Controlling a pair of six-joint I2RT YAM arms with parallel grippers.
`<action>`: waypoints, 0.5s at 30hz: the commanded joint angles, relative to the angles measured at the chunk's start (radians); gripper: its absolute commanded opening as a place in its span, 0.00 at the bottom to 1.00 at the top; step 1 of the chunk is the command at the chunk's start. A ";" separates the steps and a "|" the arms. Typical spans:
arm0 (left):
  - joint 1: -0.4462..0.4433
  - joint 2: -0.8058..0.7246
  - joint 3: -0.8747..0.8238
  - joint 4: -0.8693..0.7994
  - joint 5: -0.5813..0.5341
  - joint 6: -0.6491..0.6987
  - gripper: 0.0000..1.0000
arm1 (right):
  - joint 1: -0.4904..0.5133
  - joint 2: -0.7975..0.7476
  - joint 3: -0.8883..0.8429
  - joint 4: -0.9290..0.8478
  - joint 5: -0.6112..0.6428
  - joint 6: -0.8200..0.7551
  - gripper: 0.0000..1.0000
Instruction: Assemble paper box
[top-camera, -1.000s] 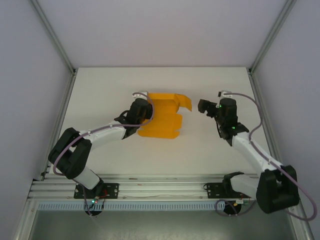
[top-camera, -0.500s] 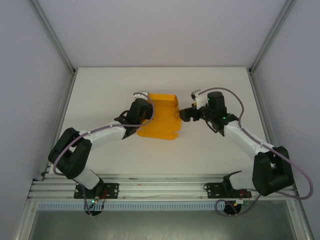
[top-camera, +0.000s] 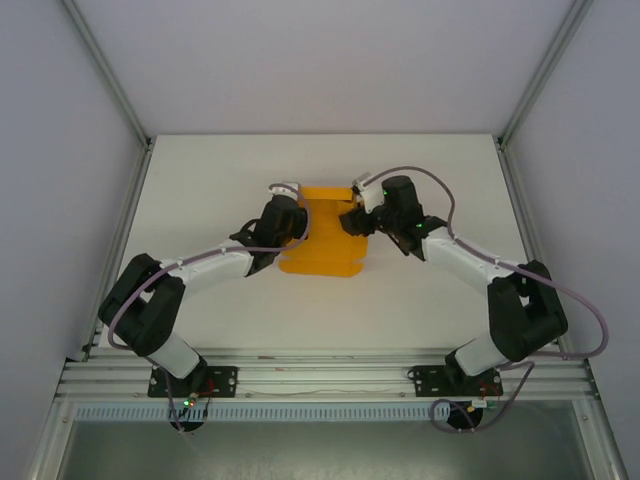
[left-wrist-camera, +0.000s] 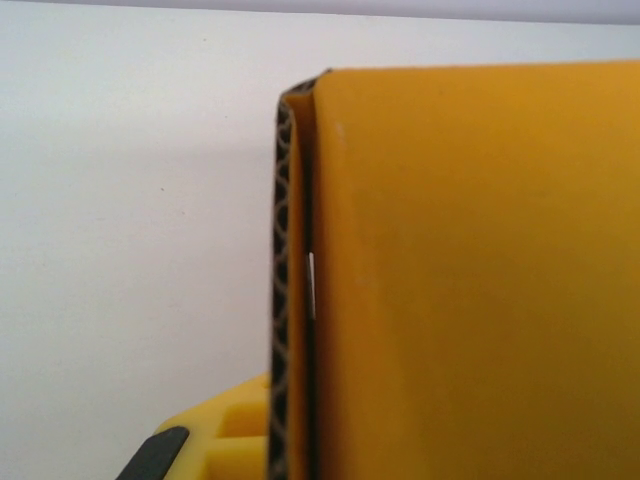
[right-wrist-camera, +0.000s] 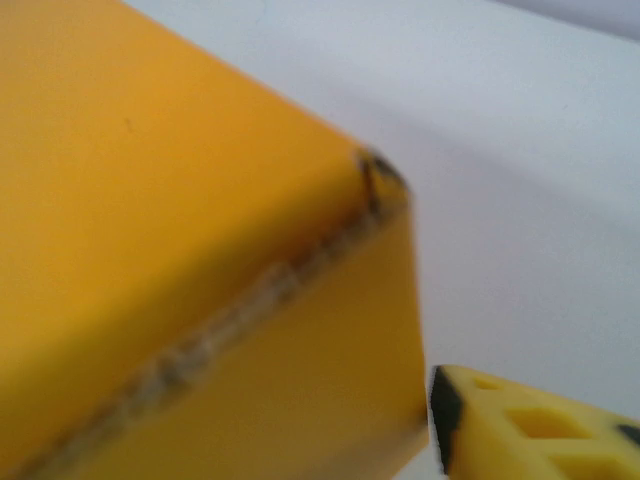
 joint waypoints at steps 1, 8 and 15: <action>-0.008 0.006 0.028 -0.018 0.008 0.010 0.00 | 0.030 0.023 0.033 0.106 0.217 0.052 0.44; -0.020 0.003 0.050 -0.052 -0.041 -0.042 0.00 | 0.134 0.118 0.128 0.032 0.673 0.162 0.04; -0.036 0.030 0.104 -0.109 -0.109 -0.148 0.00 | 0.181 0.287 0.268 -0.137 1.122 0.354 0.00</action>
